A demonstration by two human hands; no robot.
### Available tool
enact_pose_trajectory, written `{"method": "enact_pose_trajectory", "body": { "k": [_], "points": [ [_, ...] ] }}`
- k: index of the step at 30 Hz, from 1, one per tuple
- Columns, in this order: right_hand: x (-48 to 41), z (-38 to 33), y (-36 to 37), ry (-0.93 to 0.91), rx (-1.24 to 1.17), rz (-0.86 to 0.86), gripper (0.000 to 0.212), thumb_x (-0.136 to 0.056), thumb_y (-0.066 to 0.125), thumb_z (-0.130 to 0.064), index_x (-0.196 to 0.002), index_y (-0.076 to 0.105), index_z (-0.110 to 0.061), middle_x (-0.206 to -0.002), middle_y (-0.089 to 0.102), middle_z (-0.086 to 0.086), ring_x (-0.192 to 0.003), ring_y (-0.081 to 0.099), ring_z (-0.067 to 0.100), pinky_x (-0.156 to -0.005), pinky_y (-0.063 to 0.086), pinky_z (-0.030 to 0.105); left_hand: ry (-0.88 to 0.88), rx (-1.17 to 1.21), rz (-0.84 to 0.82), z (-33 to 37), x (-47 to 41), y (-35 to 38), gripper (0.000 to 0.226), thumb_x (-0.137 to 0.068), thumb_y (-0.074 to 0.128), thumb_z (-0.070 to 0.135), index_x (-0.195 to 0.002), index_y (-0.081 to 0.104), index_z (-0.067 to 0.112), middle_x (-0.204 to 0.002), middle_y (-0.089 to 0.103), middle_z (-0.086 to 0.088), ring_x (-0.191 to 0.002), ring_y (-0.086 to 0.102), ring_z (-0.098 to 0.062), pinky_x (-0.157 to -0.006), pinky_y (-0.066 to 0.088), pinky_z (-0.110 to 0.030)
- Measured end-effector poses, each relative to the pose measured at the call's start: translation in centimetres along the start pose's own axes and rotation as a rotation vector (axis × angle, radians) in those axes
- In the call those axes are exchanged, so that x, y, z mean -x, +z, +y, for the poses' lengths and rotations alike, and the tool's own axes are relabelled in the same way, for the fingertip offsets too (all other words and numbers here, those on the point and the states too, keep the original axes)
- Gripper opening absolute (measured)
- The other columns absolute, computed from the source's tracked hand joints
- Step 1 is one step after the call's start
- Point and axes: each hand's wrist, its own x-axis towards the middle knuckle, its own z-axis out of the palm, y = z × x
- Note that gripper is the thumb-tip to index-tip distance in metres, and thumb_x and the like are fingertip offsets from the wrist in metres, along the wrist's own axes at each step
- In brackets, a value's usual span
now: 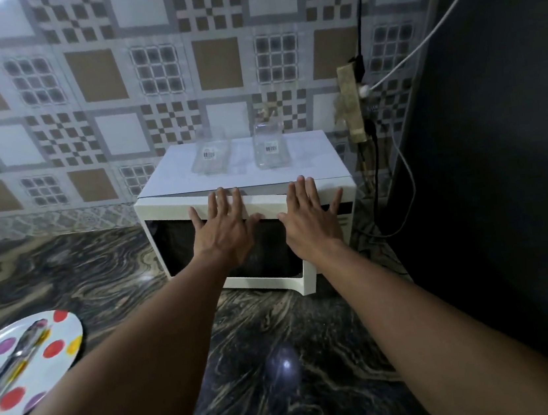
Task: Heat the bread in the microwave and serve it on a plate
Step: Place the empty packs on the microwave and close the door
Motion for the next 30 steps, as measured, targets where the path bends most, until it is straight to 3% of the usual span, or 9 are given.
{"method": "enact_pose_trajectory", "body": {
  "k": [8,14,18,22,25,28,30],
  "points": [
    [-3.6,0.6,-1.3,0.032,-0.017,-0.101,0.063,-0.107,0.024,-0.030,-0.157,-0.009,-0.011,-0.164,-0.016,0.009,-0.150,-0.018,0.025,-0.107,-0.012,0.073,0.037,-0.099,-0.019,0.5,-3.0,-1.0,0.068,-0.106,0.027,0.042,-0.158,-0.002,0.009,-0.167,0.000,-0.014,-0.154,-0.006,-0.029,-0.119,0.005,-0.064],
    [-4.7,1.4,-2.1,-0.012,0.042,-0.163,0.065,-0.103,0.039,-0.022,-0.158,0.006,-0.014,-0.164,-0.008,0.012,-0.151,-0.011,0.030,-0.108,-0.003,0.075,0.125,-0.148,0.014,-0.3,-5.4,-0.8,0.059,-0.104,0.041,0.041,-0.153,0.024,0.014,-0.159,0.026,-0.011,-0.153,0.013,-0.029,-0.117,0.009,-0.065],
    [-6.0,1.4,-2.2,0.019,-0.037,-0.134,0.056,-0.104,0.043,-0.025,-0.154,0.023,-0.010,-0.160,0.018,0.011,-0.149,0.012,0.026,-0.114,0.003,0.069,0.133,-0.094,0.082,-0.6,-6.3,-1.0,0.045,-0.101,0.045,0.047,-0.134,0.048,0.016,-0.135,0.054,-0.004,-0.137,0.043,-0.022,-0.118,0.015,-0.061],
    [-6.7,1.5,-2.4,0.043,-0.040,-0.071,0.041,-0.102,0.048,-0.037,-0.134,0.049,-0.012,-0.137,0.050,0.006,-0.133,0.041,0.025,-0.115,0.012,0.061,0.144,-0.087,0.103,-0.8,-6.6,-1.0,0.045,-0.101,0.046,0.046,-0.133,0.051,0.015,-0.133,0.058,-0.006,-0.132,0.051,-0.022,-0.120,0.016,-0.059],
    [-6.5,1.4,-2.7,0.052,-0.029,-0.024,0.023,-0.100,0.055,-0.024,-0.120,0.057,-0.014,-0.124,0.058,0.005,-0.121,0.053,0.027,-0.116,0.016,0.055,0.139,-0.089,0.108,-0.7,-6.6,-1.5,0.037,-0.104,0.043,0.041,-0.125,0.056,0.013,-0.127,0.062,-0.008,-0.122,0.058,-0.025,-0.121,0.015,-0.057],
    [-6.6,1.3,-2.3,0.050,-0.013,-0.019,0.033,-0.098,0.057,-0.017,-0.130,0.052,-0.012,-0.130,0.054,0.007,-0.125,0.050,0.027,-0.115,0.019,0.055,0.147,-0.083,0.113,-0.8,-6.7,-1.3,0.037,-0.105,0.043,0.037,-0.128,0.054,0.012,-0.129,0.060,-0.010,-0.124,0.056,-0.027,-0.120,0.017,-0.057],
    [-6.2,1.1,-1.5,0.038,-0.017,-0.030,0.053,-0.100,0.053,-0.020,-0.148,0.033,-0.007,-0.151,0.037,0.011,-0.141,0.032,0.027,-0.117,0.017,0.056,0.157,-0.054,0.126,-0.8,-6.4,-0.5,0.043,-0.105,0.042,0.034,-0.140,0.045,0.009,-0.140,0.053,-0.011,-0.137,0.044,-0.027,-0.120,0.020,-0.055]
  ]
}}
